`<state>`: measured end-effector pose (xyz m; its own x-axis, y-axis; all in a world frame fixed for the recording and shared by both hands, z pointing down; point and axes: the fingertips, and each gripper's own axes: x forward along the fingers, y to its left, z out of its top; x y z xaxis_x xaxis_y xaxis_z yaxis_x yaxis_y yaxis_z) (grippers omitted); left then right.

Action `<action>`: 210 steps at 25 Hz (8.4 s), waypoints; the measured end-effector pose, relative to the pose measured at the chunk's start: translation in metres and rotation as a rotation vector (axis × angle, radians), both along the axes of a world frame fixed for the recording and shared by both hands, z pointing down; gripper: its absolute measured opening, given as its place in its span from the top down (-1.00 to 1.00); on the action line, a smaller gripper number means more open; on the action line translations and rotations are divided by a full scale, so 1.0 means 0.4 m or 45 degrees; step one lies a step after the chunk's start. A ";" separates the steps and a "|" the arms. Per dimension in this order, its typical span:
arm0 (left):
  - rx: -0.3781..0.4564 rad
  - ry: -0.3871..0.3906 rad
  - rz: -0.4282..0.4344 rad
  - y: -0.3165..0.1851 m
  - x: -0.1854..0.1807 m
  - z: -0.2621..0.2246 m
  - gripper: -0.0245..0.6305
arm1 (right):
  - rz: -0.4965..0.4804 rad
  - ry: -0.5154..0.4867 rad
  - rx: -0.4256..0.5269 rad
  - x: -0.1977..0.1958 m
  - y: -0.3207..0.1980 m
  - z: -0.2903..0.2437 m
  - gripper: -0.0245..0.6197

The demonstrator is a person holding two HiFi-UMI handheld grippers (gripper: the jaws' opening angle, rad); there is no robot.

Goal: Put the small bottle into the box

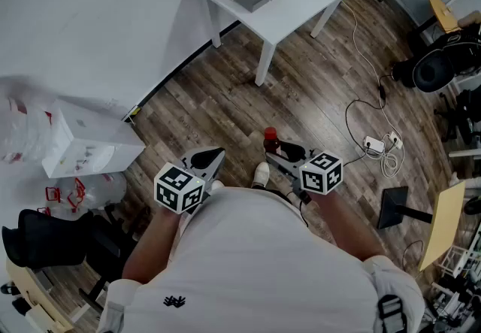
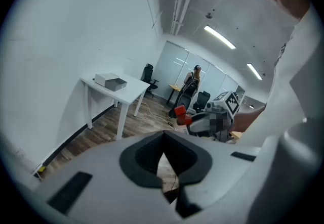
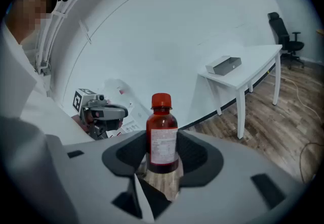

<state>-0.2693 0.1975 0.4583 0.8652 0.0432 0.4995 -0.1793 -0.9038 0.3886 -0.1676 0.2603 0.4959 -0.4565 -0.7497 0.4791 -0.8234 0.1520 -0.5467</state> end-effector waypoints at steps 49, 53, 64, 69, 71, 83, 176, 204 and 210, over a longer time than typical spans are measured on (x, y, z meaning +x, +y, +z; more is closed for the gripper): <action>-0.014 0.028 0.073 -0.293 0.722 0.028 0.91 | 0.029 0.119 -0.077 0.704 -0.392 0.053 0.32; -0.019 0.042 0.063 -0.368 0.754 0.027 0.91 | 0.015 0.148 -0.088 0.736 -0.472 0.034 0.32; -0.057 0.135 -0.008 -0.597 0.852 0.004 0.91 | -0.056 0.200 -0.104 0.863 -0.813 0.046 0.32; 0.003 0.119 -0.153 -0.681 0.824 0.001 0.91 | -0.162 0.230 -0.127 0.891 -0.969 0.066 0.32; 0.016 0.117 -0.250 -0.712 0.823 -0.007 0.91 | -0.191 0.218 -0.140 0.917 -1.025 0.073 0.32; 0.009 0.091 -0.666 -0.847 0.801 0.012 0.91 | -0.413 0.259 -0.315 0.979 -1.319 0.232 0.32; 0.076 0.064 -0.438 -0.884 0.680 0.031 0.91 | -0.165 0.350 -0.270 0.935 -1.085 0.192 0.89; 0.002 0.053 -0.137 -0.742 0.666 0.066 0.91 | -0.111 0.191 -0.017 0.724 -0.794 0.054 0.91; 0.002 0.051 -0.121 -0.737 0.667 0.073 0.91 | -0.126 0.213 0.016 0.716 -0.791 0.030 0.91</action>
